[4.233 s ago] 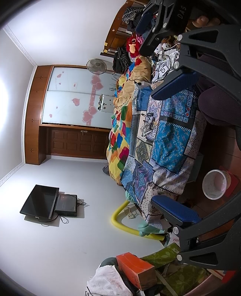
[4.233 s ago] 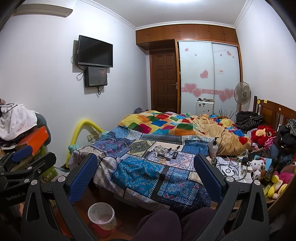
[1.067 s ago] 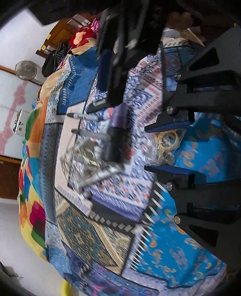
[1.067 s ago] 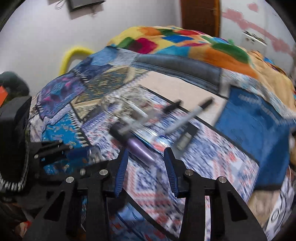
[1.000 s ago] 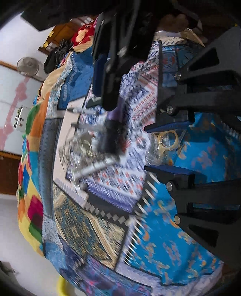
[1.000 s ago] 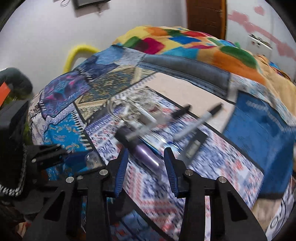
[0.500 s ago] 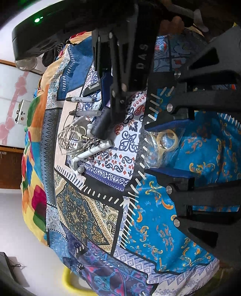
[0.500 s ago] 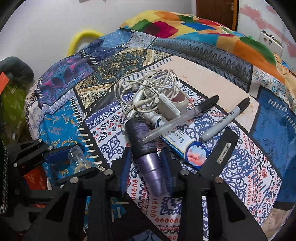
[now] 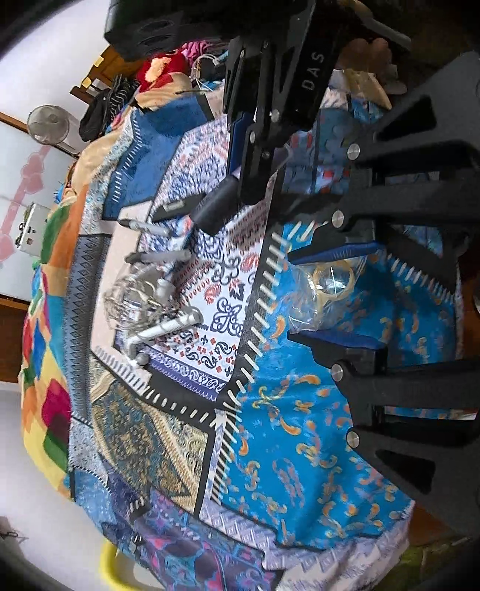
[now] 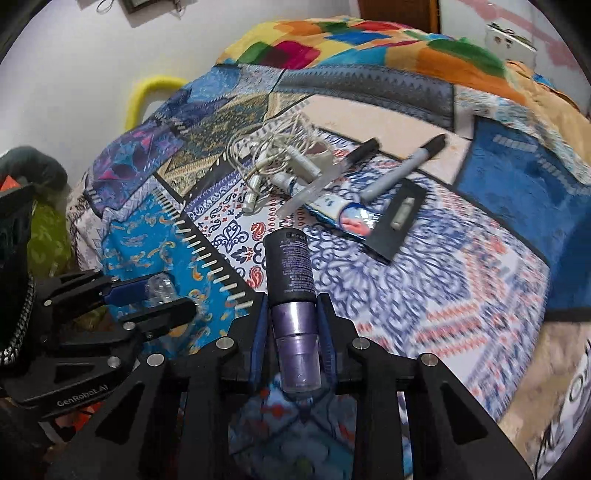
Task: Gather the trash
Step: 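Grasp the purple spray bottle with right tool while left tool grasps the plastic bag, then carry the spray bottle and plastic bag over the white bin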
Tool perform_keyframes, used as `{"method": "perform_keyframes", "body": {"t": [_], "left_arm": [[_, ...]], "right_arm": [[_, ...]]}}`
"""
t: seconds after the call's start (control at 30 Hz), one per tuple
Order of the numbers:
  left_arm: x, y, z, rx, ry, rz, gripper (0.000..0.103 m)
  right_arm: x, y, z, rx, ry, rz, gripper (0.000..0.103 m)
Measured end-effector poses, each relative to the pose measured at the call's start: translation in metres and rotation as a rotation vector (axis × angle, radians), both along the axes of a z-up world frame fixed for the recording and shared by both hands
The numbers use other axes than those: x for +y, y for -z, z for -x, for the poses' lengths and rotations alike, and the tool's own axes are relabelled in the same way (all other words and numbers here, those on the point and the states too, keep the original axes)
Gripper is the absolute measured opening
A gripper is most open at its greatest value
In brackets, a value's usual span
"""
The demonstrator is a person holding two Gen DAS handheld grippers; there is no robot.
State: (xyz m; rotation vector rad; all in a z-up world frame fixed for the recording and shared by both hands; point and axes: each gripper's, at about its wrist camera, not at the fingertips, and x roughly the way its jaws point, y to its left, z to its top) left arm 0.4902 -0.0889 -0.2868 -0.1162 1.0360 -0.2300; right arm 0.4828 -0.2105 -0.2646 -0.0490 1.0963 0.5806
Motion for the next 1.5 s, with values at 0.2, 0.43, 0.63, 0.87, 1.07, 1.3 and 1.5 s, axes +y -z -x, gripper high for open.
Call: {"method": "perform_keyframes", "body": {"t": [0.2, 0.43, 0.63, 0.87, 1.07, 1.3, 1.5], "left_arm": [[0.0, -0.05, 0.031, -0.073, -0.029, 0.007, 0.033], [0.013, -0.115, 0.078, -0.177, -0.077, -0.006, 0.033], [0.032, -0.161, 0.124, -0.261, -0.129, -0.02, 0.033], [0.063, -0.196, 0.178, -0.335, -0.195, -0.048, 0.033], [0.097, -0.209, 0.226, -0.369, -0.264, -0.055, 0.033], [0.146, -0.203, 0.275, -0.355, -0.346, -0.065, 0.033], [0.183, -0.182, 0.306, -0.329, -0.42, -0.099, 0.033]], "right_arm": [[-0.013, -0.042, 0.02, -0.062, 0.048, -0.011, 0.024], [-0.015, -0.109, 0.057, -0.177, 0.071, -0.046, 0.024], [-0.006, -0.16, 0.096, -0.273, 0.06, -0.093, 0.024], [0.016, -0.194, 0.142, -0.341, 0.015, -0.141, 0.024], [0.045, -0.205, 0.172, -0.356, -0.039, -0.163, 0.024], [0.09, -0.203, 0.201, -0.341, -0.111, -0.178, 0.024], [0.138, -0.186, 0.221, -0.293, -0.194, -0.17, 0.024]]}}
